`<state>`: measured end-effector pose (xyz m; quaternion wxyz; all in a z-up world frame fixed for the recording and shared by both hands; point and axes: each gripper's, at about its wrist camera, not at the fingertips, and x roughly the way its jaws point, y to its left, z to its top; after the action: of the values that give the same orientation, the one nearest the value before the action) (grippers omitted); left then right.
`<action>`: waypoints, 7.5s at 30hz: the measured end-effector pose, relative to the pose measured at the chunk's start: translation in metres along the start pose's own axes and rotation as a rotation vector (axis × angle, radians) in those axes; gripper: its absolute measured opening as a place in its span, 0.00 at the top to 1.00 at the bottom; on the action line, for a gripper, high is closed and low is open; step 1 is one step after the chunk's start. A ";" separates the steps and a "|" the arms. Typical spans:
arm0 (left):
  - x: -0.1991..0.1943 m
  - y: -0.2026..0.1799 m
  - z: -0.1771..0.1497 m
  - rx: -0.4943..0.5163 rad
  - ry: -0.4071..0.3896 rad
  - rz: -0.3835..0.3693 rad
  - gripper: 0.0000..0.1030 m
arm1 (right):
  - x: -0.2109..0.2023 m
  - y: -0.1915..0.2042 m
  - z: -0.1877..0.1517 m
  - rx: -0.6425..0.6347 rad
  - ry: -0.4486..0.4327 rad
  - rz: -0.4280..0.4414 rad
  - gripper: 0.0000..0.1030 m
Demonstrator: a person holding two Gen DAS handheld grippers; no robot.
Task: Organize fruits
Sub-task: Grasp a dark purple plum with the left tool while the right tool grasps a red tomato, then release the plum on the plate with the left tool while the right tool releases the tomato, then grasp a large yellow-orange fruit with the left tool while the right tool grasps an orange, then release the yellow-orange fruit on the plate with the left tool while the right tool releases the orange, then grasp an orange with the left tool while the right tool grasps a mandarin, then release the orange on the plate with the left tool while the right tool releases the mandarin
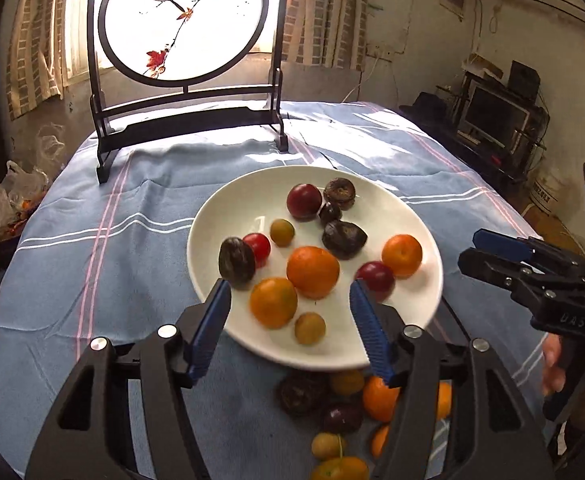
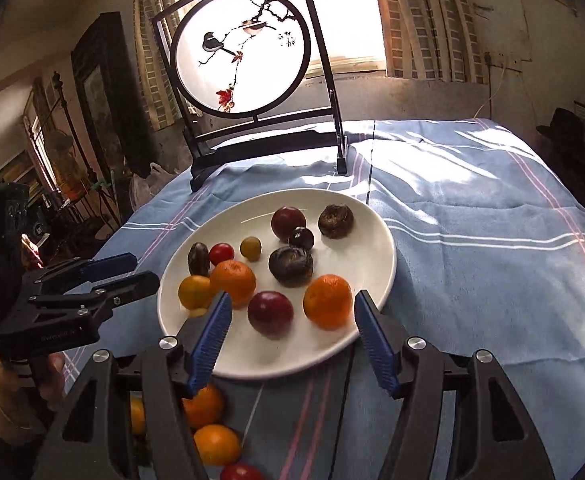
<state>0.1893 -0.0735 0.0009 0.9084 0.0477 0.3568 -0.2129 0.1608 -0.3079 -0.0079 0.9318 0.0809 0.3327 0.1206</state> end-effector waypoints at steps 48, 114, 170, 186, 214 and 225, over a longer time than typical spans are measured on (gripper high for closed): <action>-0.084 -0.026 -0.134 0.007 0.033 -0.049 0.70 | -0.008 0.043 -0.094 -0.201 0.240 0.036 0.72; -0.054 -0.018 -0.114 0.050 0.068 -0.086 0.63 | -0.012 0.052 -0.079 -0.187 0.166 0.118 0.46; -0.029 -0.060 -0.070 0.194 0.067 -0.102 0.38 | -0.013 -0.014 -0.043 0.084 0.017 0.095 0.51; -0.001 -0.071 -0.091 0.167 0.145 -0.083 0.65 | -0.026 -0.011 -0.062 0.088 0.038 0.098 0.51; -0.068 -0.005 -0.086 -0.005 0.015 -0.143 0.64 | -0.030 0.020 -0.028 0.019 0.023 0.120 0.58; 0.024 0.003 0.026 -0.061 0.052 -0.135 0.64 | 0.030 -0.025 0.050 0.094 -0.027 0.031 0.58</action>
<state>0.2228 -0.0852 0.0037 0.8833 0.0012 0.3892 -0.2615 0.2193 -0.3270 0.0061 0.9293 0.1316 0.3242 0.1181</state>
